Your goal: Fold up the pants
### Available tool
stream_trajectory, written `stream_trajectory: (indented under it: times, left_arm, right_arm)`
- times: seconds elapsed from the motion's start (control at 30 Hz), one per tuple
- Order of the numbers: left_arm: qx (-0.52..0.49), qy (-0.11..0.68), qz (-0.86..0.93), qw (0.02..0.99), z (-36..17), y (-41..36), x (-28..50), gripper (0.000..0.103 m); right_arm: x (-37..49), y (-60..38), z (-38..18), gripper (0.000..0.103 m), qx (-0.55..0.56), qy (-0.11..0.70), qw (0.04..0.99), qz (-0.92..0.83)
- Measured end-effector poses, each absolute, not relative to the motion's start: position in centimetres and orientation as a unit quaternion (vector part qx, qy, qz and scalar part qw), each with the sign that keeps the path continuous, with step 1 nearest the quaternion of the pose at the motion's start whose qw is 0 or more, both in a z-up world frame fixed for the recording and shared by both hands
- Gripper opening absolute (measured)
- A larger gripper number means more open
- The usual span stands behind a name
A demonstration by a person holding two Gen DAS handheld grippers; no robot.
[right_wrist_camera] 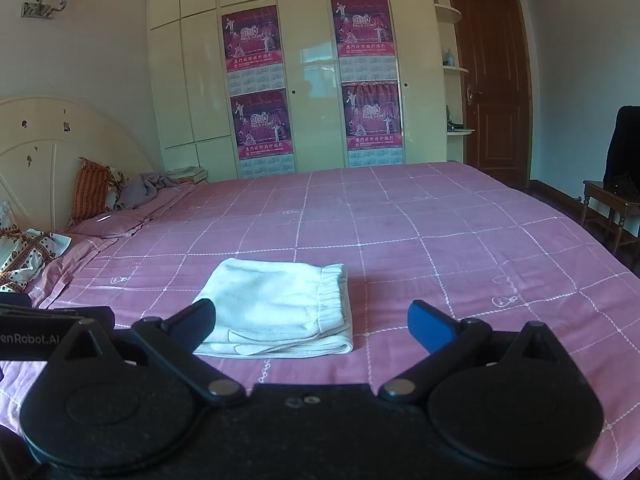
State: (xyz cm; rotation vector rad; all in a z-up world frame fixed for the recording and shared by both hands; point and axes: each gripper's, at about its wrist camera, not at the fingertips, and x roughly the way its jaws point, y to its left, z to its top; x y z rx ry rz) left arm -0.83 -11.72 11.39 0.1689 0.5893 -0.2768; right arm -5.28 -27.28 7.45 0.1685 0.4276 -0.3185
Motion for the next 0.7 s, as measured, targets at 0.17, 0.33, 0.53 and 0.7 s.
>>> stream_trajectory:
  times: [0.17, 0.33, 0.53, 0.7]
  left_arm:
    - [0.083, 0.290, -0.138, 0.943, 11.4, -11.9, -0.7, 0.103]
    - [0.083, 0.291, -0.138, 0.943, 11.3, -11.9, -0.6, 0.103]
    - [0.084, 0.296, -0.140, 0.941, 11.2, -12.2, -0.1, 0.103]
    - [0.087, 0.294, -0.159, 0.938, 10.8, -12.5, 0.3, 0.103]
  right_arm:
    - [-5.2, -27.2, 7.3, 0.102, 0.082, 0.213, 0.961, -0.156]
    - [-5.2, -27.1, 7.2, 0.102, 0.083, 0.214, 0.961, -0.157]
    - [-5.0, -26.9, 7.0, 0.102, 0.084, 0.217, 0.960, -0.157]
    - [-4.8, -27.2, 6.6, 0.102, 0.087, 0.220, 0.958, -0.161]
